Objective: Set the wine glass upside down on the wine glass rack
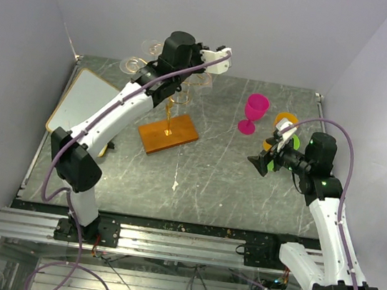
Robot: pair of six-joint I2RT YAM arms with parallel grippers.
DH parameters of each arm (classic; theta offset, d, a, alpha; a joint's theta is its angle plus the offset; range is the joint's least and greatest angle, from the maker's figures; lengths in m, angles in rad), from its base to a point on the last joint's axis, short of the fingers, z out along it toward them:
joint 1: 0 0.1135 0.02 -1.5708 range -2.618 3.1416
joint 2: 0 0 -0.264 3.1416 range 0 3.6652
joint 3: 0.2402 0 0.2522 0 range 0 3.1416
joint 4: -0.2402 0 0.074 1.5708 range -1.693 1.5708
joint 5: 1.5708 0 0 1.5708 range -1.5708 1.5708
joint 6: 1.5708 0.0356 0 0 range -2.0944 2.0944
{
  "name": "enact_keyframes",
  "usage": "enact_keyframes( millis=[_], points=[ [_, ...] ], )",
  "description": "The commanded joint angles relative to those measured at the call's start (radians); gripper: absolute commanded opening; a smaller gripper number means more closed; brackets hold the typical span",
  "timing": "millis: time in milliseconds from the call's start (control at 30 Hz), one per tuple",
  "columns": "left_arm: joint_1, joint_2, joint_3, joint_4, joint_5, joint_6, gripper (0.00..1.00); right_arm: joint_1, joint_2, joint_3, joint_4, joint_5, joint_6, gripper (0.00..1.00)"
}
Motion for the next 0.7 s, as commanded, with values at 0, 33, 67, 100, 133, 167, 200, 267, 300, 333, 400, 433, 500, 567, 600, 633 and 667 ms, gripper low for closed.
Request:
enact_keyframes(
  millis=[0, 33, 67, 100, 133, 167, 200, 267, 300, 333, 400, 433, 500, 567, 600, 633, 667],
  points=[
    [-0.011, 0.023, 0.059, 0.083, -0.035, -0.030, 0.07, -0.009, -0.015, -0.012, 0.017, 0.003, 0.001, 0.87],
    [-0.010, 0.027, 0.062, 0.085, -0.045, -0.028, 0.07, -0.009, -0.016, -0.012, 0.017, 0.004, 0.001, 0.87],
    [-0.011, 0.030, 0.065, 0.086, -0.053, -0.027, 0.07, -0.009, -0.016, -0.012, 0.016, 0.002, 0.001, 0.87],
    [-0.011, 0.033, 0.067, 0.086, -0.059, -0.026, 0.07, -0.010, -0.017, -0.012, 0.016, 0.002, 0.001, 0.87],
    [-0.011, 0.033, 0.068, 0.085, -0.064, -0.025, 0.07, -0.009, -0.016, -0.012, 0.016, 0.002, 0.000, 0.87],
    [-0.009, 0.033, 0.068, 0.081, -0.069, -0.024, 0.07, -0.009, -0.015, -0.013, 0.015, 0.002, -0.001, 0.87],
    [-0.009, 0.034, 0.067, 0.078, -0.075, -0.021, 0.07, -0.009, -0.016, -0.012, 0.015, 0.002, -0.001, 0.87],
    [-0.008, 0.033, 0.067, 0.071, -0.083, -0.017, 0.07, -0.009, -0.016, -0.012, 0.016, 0.001, 0.000, 0.87],
    [-0.008, 0.035, 0.067, 0.065, -0.087, -0.017, 0.07, -0.009, -0.016, -0.012, 0.016, 0.001, 0.000, 0.87],
    [-0.006, 0.036, 0.069, 0.059, -0.089, -0.017, 0.07, -0.009, -0.016, -0.012, 0.014, 0.000, 0.000, 0.87],
    [-0.006, 0.041, 0.075, 0.044, -0.097, -0.020, 0.07, -0.009, -0.016, -0.012, 0.015, -0.001, -0.002, 0.87],
    [-0.005, 0.042, 0.078, 0.035, -0.100, -0.021, 0.07, -0.010, -0.016, -0.012, 0.015, -0.001, -0.002, 0.87],
    [-0.002, 0.047, 0.083, 0.019, -0.106, -0.023, 0.07, -0.010, -0.016, -0.012, 0.014, -0.001, -0.002, 0.87],
    [0.001, 0.047, 0.086, 0.009, -0.113, -0.023, 0.07, -0.009, -0.016, -0.012, 0.014, 0.001, -0.002, 0.87],
    [0.002, 0.047, 0.087, 0.003, -0.113, -0.023, 0.07, -0.010, -0.016, -0.012, 0.014, 0.000, -0.002, 0.87],
    [0.002, 0.045, 0.087, 0.001, -0.116, -0.022, 0.07, -0.010, -0.017, -0.012, 0.014, 0.002, -0.002, 0.87],
    [0.001, 0.043, 0.086, -0.001, -0.117, -0.021, 0.07, -0.011, -0.016, -0.012, 0.014, 0.001, -0.002, 0.87]
  ],
)
